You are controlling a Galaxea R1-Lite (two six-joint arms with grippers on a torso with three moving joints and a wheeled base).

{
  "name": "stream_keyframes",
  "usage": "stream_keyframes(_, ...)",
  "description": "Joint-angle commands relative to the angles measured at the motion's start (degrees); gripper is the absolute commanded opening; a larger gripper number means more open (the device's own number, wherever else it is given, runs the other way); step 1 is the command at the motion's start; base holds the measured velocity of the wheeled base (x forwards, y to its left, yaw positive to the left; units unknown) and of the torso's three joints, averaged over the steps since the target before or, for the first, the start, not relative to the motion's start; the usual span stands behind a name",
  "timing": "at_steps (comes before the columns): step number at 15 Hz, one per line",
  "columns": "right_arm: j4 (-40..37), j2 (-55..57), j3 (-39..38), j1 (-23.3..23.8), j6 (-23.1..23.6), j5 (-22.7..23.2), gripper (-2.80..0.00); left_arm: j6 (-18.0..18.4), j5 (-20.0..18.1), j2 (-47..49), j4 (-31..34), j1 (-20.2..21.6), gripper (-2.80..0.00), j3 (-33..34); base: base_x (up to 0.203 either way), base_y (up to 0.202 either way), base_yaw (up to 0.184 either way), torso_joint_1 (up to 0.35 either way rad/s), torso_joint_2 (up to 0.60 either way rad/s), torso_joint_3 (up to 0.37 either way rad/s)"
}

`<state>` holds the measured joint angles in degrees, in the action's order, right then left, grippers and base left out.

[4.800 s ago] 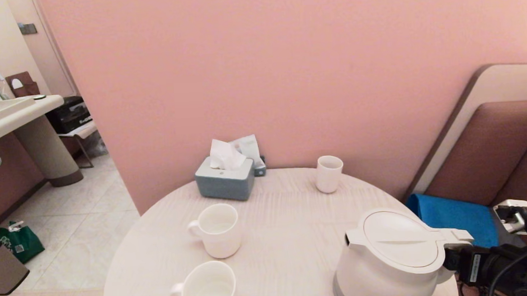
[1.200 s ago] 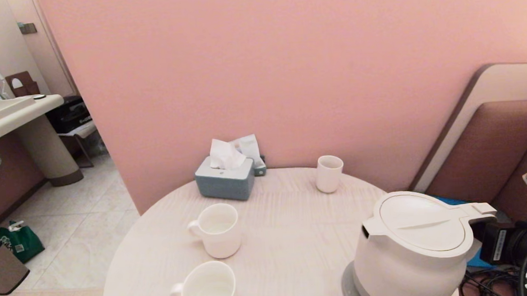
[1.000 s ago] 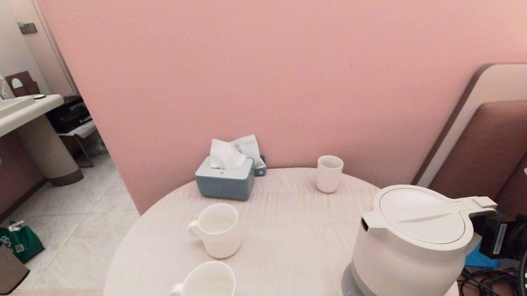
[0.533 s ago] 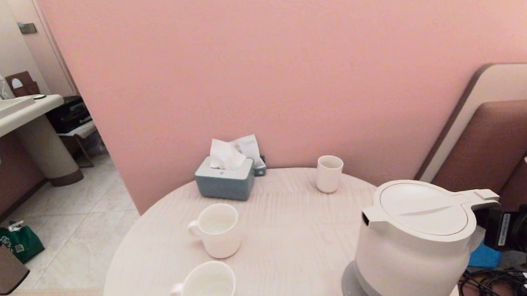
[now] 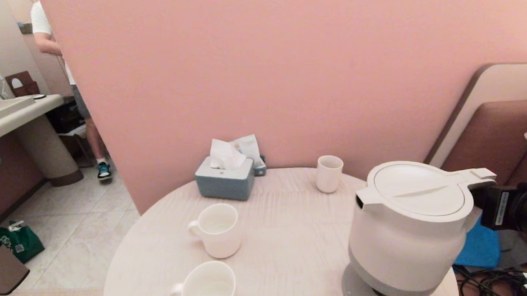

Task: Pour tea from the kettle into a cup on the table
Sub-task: Pour water into the cup

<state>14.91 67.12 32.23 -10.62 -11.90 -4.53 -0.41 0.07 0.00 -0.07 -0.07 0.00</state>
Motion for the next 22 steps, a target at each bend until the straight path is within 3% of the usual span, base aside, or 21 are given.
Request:
stream_keyframes(1, -0.19, 1.96, 2.02, -2.6, -0.11, -1.32, -2.8, -0.02, 0.01, 0.04, -0.01, -0.01, -2.8, 0.0, 0.0, 0.0, 0.0, 0.0, 0.0, 0.0)
stream_keyframes(7, 0.79, 11.92, 10.1, -14.21, -0.38, -12.18, -2.8, -0.02, 0.01, 0.0, -0.01, -0.01, -2.8, 0.0, 0.0, 0.0, 0.0, 0.0, 0.0, 0.0)
stream_keyframes(22, 0.35, 23.95, 22.28, -24.56, -0.85, -21.25, -2.8, -0.02, 0.01, 0.08, -0.01, -0.01, -2.8, 0.0, 0.0, 0.0, 0.0, 0.0, 0.0, 0.0)
